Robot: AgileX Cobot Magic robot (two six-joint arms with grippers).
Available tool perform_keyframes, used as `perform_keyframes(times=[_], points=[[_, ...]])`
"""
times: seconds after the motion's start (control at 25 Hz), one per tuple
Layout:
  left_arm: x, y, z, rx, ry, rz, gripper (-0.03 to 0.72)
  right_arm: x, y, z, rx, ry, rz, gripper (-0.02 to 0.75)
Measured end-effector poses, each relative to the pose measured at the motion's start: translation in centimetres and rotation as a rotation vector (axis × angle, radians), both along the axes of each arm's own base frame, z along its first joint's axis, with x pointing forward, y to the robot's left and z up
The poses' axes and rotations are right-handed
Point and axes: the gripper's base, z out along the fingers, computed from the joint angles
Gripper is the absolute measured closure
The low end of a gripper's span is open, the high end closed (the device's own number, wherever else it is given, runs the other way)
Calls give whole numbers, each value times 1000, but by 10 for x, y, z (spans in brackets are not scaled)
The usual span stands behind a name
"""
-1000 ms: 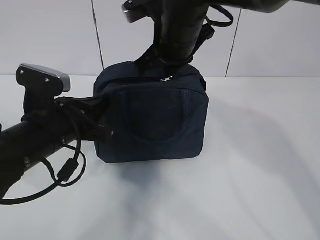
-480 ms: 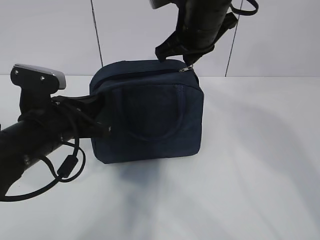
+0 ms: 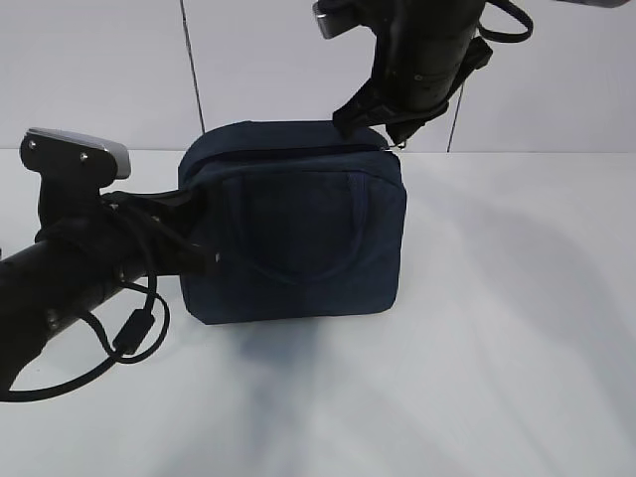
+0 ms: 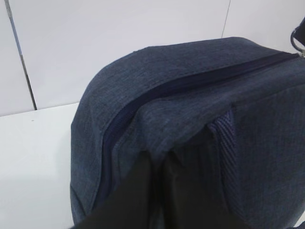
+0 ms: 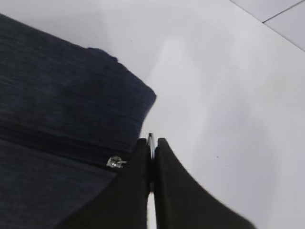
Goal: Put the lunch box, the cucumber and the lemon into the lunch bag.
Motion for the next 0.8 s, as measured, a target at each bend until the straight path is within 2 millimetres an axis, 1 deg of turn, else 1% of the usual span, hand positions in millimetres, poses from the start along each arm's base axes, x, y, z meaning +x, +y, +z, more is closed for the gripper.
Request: perform_keyframes(times=[0.12,0.2,0.32,0.56,0.8], points=[[0,0,0,0,0,0,678,3,-8,2,7,-6,-20,717],[0,0,0,0,0,0,678,3,-13,6,32,-7,-33,717],[0,0,0,2,-1,-4,678,5,-20,5,84,10,-60,717],[0,0,0,2,-1,-5,678,13,-41,-1,233,65,-132,717],[0,0,0,1,-3,-5,678,20,-62,0,414,127,-135,717]])
